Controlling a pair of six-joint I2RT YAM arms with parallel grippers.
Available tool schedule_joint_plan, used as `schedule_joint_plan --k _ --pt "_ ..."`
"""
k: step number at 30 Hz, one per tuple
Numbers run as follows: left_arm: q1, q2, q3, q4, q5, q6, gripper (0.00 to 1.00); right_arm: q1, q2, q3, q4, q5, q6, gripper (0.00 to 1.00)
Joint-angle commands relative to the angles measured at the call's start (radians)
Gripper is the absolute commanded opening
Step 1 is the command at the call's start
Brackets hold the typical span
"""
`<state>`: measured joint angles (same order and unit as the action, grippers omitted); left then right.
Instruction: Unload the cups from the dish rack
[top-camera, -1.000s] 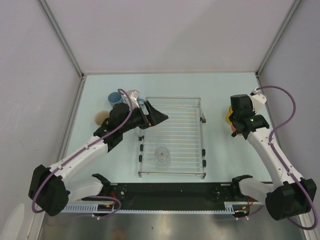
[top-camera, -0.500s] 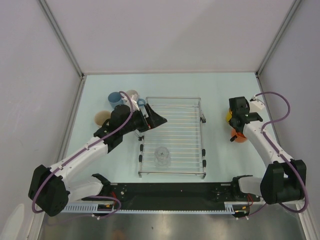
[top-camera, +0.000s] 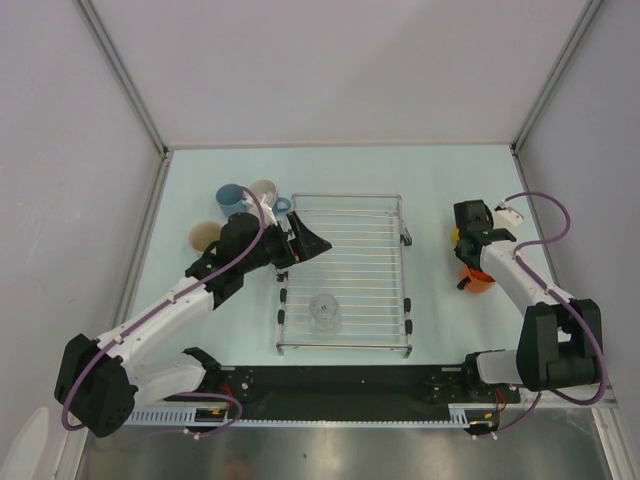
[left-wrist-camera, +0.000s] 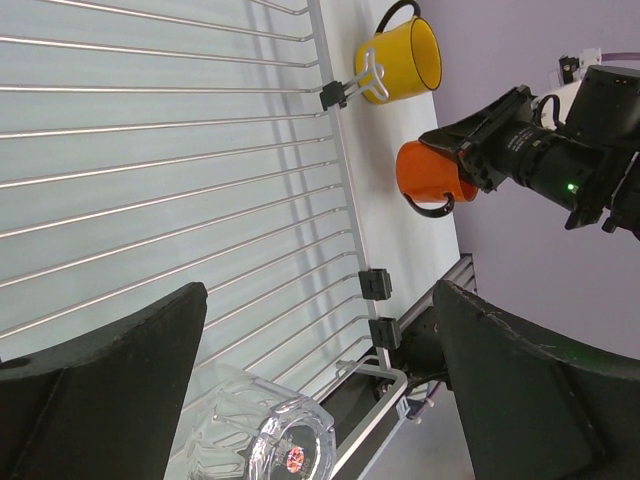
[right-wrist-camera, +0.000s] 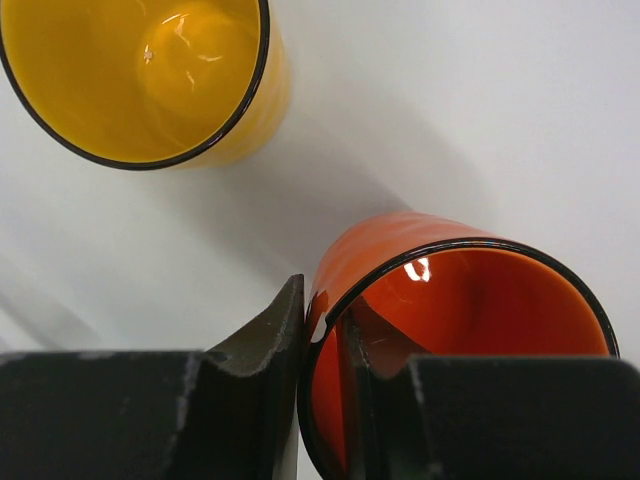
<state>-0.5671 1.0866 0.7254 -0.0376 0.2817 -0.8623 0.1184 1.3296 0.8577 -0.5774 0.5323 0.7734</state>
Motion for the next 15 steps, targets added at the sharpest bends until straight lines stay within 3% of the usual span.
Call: schedule_joint_plan --k 1,15 --pt "0.004 -0.001 -0.004 0.012 -0.001 0.017 1.00 -0.006 0.031 -0.003 0.073 0.049 -0.010 0.00" --pt "0.006 -0.014 -0.003 -0.018 -0.019 0.028 1.00 -0.023 0.147 0.049 0.100 0.038 -0.036 0.00"
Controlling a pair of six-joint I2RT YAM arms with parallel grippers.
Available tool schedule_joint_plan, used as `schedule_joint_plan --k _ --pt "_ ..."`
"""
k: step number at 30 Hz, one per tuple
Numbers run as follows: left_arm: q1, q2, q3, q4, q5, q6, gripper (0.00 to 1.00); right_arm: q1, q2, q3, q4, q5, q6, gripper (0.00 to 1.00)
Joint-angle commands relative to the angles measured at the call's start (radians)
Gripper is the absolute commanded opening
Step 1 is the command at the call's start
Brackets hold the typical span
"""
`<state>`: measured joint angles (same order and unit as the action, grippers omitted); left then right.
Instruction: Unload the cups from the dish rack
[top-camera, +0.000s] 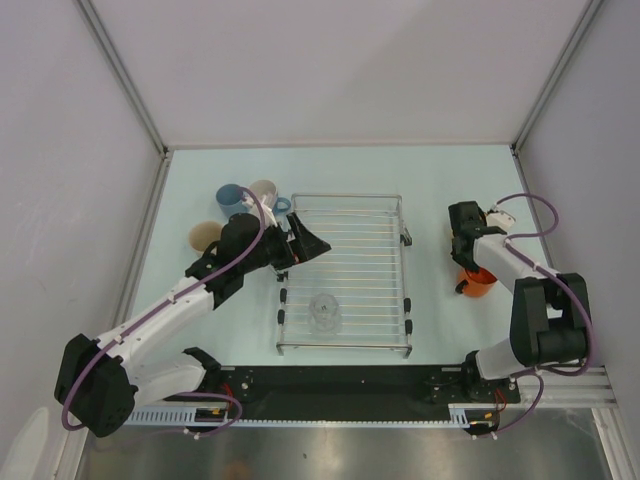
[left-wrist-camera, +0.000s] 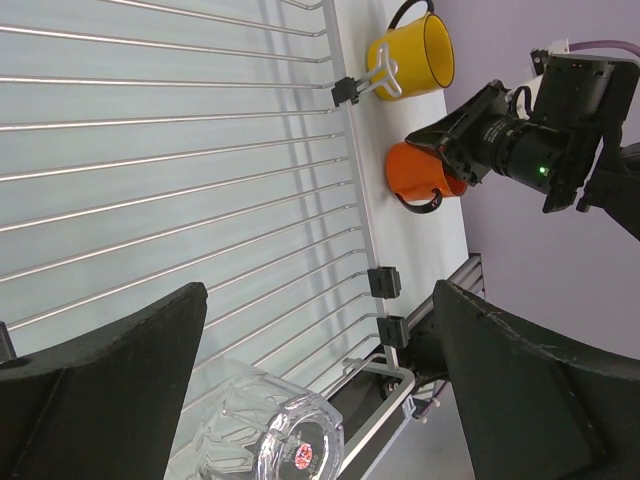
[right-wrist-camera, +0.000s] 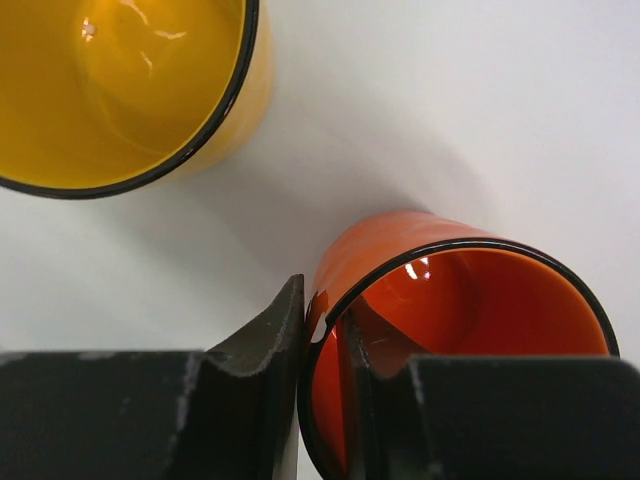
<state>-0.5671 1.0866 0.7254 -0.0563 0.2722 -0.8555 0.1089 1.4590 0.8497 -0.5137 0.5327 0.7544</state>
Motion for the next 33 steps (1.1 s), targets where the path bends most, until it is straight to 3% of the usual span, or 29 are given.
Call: schedule_joint_plan --k 1,7,14,26,29,30,33 --pt "0.006 -0.013 -0.003 0.000 -0.008 0.021 1.00 -0.020 0.023 0.058 0.038 0.026 -0.020 0.00" --pt "0.006 -0.010 -0.004 -0.002 -0.004 0.021 1.00 -0.028 0.044 0.061 0.044 -0.003 -0.032 0.00" --pt "0.006 -0.008 -0.006 -0.002 -0.004 0.018 1.00 -0.026 -0.044 0.068 0.040 -0.053 -0.041 0.25" --pt "0.003 -0.011 0.006 -0.016 -0.025 0.032 1.00 0.080 -0.233 0.190 -0.111 -0.008 -0.044 0.41" --pt "0.003 -0.014 0.034 -0.063 -0.063 0.070 1.00 0.132 -0.310 0.204 -0.124 -0.011 -0.044 0.53" --pt "0.004 -0.016 0.040 -0.088 -0.083 0.084 1.00 0.150 -0.348 0.206 -0.128 -0.019 -0.043 0.63" --pt "-0.005 -0.005 0.075 -0.155 -0.123 0.134 1.00 0.239 -0.429 0.187 -0.085 -0.028 -0.049 0.80"
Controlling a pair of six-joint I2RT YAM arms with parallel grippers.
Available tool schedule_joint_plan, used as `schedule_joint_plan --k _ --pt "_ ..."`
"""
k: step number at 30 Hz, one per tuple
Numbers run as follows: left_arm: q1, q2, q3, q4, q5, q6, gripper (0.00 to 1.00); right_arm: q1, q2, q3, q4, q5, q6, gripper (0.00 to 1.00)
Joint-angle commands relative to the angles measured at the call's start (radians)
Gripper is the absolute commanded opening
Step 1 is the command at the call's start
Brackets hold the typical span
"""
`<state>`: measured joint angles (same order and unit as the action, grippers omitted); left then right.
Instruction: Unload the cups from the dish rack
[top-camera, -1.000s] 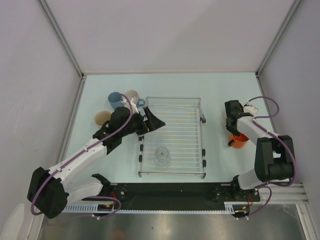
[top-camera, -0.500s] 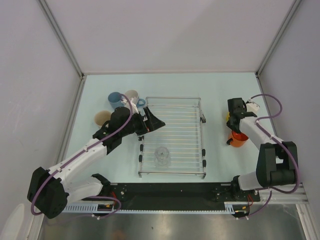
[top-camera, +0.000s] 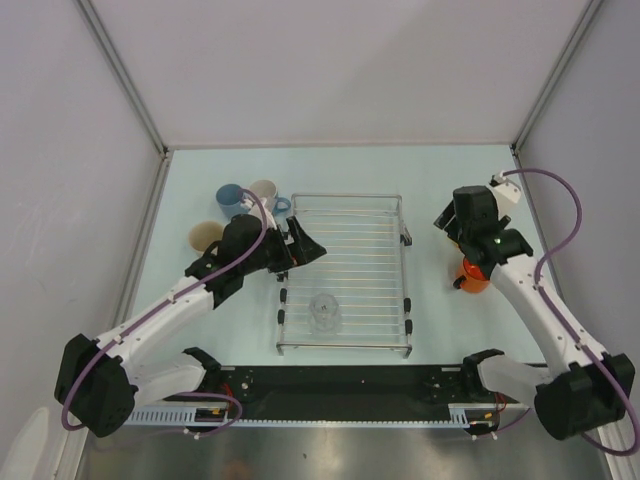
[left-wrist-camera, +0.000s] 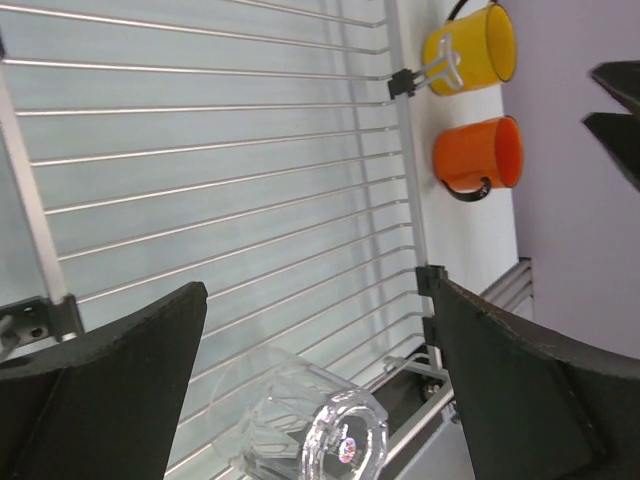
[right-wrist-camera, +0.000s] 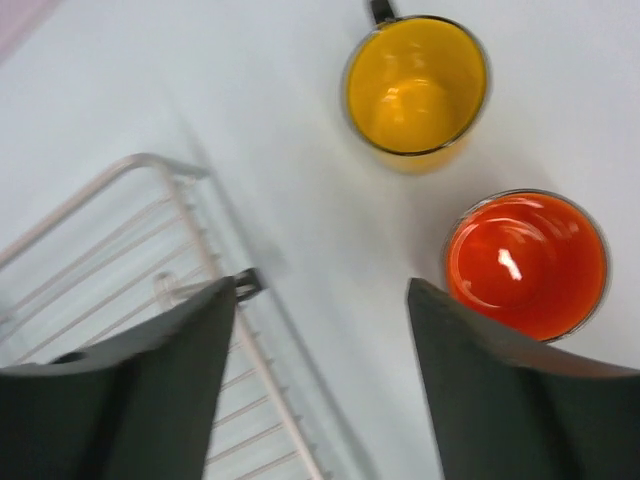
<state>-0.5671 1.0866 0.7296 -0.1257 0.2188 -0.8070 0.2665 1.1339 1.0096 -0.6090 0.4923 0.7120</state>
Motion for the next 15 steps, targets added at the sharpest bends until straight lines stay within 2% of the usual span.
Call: schedule_joint_plan --k 1,3,7,15 --pt "-0.026 -0.005 0.077 -0.103 -0.120 0.122 1.00 0.103 -0.121 0.021 0.018 0.011 -0.006 0.82" --pt "-0.063 -0.010 0.094 -0.162 -0.200 0.153 1.00 0.167 -0.143 0.011 0.026 0.014 -0.002 0.86" --pt "-0.204 -0.008 0.128 -0.242 -0.410 0.203 1.00 0.250 -0.169 -0.015 0.028 0.032 0.014 0.89" --pt "-0.387 0.056 0.203 -0.406 -0.590 0.187 1.00 0.404 -0.163 -0.026 0.019 0.101 0.030 0.90"
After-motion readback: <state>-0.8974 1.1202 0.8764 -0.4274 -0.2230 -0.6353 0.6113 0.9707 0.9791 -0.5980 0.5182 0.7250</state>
